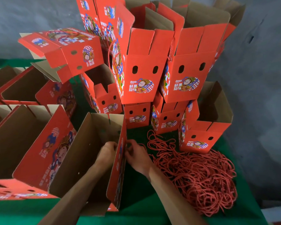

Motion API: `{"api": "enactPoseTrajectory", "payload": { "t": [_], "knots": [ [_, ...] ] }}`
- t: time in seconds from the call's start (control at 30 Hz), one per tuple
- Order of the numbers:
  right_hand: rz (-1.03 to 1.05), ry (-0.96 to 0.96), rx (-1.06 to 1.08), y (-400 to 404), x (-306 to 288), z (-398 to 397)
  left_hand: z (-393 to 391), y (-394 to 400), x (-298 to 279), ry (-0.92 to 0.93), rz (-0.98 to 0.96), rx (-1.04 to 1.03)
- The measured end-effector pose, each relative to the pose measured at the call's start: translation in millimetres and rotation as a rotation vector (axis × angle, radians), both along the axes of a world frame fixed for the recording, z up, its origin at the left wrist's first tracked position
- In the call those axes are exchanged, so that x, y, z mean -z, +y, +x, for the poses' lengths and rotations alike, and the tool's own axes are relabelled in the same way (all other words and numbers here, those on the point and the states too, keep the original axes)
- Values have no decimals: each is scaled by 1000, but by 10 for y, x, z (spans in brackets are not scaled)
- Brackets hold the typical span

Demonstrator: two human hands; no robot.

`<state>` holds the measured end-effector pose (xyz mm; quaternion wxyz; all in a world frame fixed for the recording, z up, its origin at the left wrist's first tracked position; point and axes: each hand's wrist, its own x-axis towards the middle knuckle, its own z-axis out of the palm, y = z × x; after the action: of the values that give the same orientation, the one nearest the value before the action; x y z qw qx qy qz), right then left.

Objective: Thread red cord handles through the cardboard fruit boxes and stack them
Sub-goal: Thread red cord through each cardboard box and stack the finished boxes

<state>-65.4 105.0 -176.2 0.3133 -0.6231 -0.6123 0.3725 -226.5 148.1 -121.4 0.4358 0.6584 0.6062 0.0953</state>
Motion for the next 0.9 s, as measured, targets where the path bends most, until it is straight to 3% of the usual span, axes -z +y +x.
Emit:
{"api": "enactPoseTrajectory", "payload": {
  "t": [0.13, 0.2, 0.23, 0.4, 0.47, 0.53, 0.6, 0.77, 0.83, 0.9],
  "knots": [
    [-215, -334, -86, -186, 357, 245, -68, -35, -36, -13, -79, -149],
    [-283, -383, -20, -259, 462, 413, -109, -67, -86, -58, -133, -189],
    [-308, -297, 28, -260, 462, 466, -130, -87, -141, -100, -164, -207],
    [-401, 688, 278, -82, 53, 625, -210, -172, -534, -399, -366, -188],
    [-359, 925, 272, -24, -68, 711, -235, -253, -642, -406, -420, -77],
    [-319, 1028, 290, -9, -77, 801, -265, -330, -654, -361, -409, 27],
    [-296, 971, 385, -46, 19, 846, -262, -393, -613, -320, -392, 57],
    [-218, 511, 530, -254, 421, 718, -290, -497, -506, -268, -426, 0],
    [-223, 346, 489, -306, 528, 681, -300, -493, -507, -247, -460, -5],
    [-411, 232, 305, -386, 588, 671, -301, -495, -507, -232, -464, -17]
  ]
}}
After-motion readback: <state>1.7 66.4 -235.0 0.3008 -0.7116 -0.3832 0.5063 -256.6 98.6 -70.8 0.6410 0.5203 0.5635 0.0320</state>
